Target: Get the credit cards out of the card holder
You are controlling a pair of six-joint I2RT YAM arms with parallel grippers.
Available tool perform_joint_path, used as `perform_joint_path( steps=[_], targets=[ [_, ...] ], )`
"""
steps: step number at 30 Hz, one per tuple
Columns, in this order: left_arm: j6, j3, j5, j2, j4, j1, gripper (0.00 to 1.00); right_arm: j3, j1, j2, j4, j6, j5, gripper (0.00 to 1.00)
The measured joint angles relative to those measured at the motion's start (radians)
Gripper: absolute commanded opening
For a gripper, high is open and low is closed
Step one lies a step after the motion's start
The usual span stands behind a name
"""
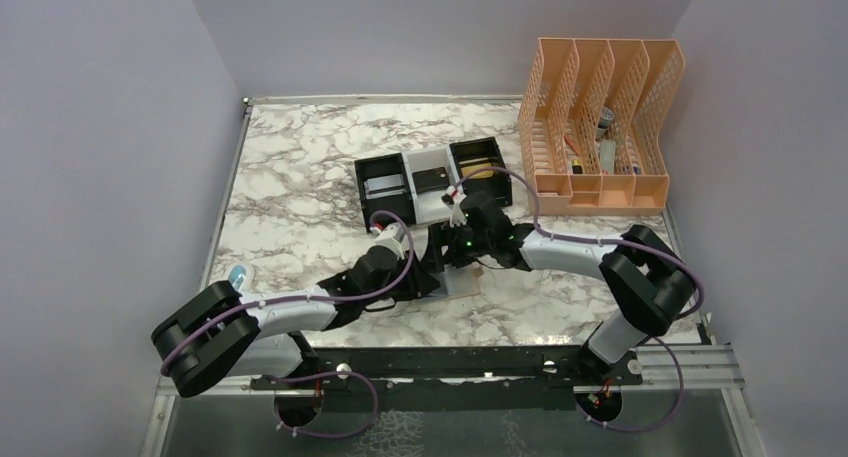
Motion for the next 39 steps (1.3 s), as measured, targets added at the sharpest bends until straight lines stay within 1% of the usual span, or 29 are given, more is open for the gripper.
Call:
perform_joint_path(
  steps=[5, 9, 16, 20, 26, 29, 32, 34, 39],
  targets=[
    [0.004, 0.019, 0.000, 0.016, 0.005, 0.000, 0.53, -0.002, -0.022, -0.085, -0.033, -0.001, 0.016, 0.78],
    [0.005, 0.049, 0.001, 0.046, 0.014, -0.004, 0.59, -0.026, -0.051, -0.160, -0.061, -0.002, 0.079, 0.78],
    [0.006, 0.081, 0.001, 0.080, 0.019, -0.018, 0.62, -0.130, -0.090, -0.360, -0.121, 0.001, 0.238, 0.79],
    [0.012, 0.137, 0.005, 0.131, 0.020, -0.035, 0.63, -0.193, -0.092, -0.470, -0.142, 0.013, 0.338, 0.79],
    [0.032, 0.224, 0.018, 0.223, 0.023, -0.064, 0.65, -0.278, -0.092, -0.595, -0.164, 0.039, 0.451, 0.80],
    [0.037, 0.233, 0.024, 0.237, 0.023, -0.073, 0.66, -0.298, -0.092, -0.642, -0.177, 0.048, 0.480, 0.79],
    [0.041, 0.225, 0.024, 0.222, 0.021, -0.076, 0.67, -0.301, -0.092, -0.664, -0.183, 0.048, 0.480, 0.74],
    [0.042, 0.208, 0.020, 0.187, 0.014, -0.076, 0.68, -0.301, -0.092, -0.665, -0.182, 0.043, 0.467, 0.68],
    [0.048, 0.185, -0.024, 0.085, -0.042, -0.077, 0.67, -0.296, -0.092, -0.621, -0.170, 0.024, 0.369, 0.56]
  ],
)
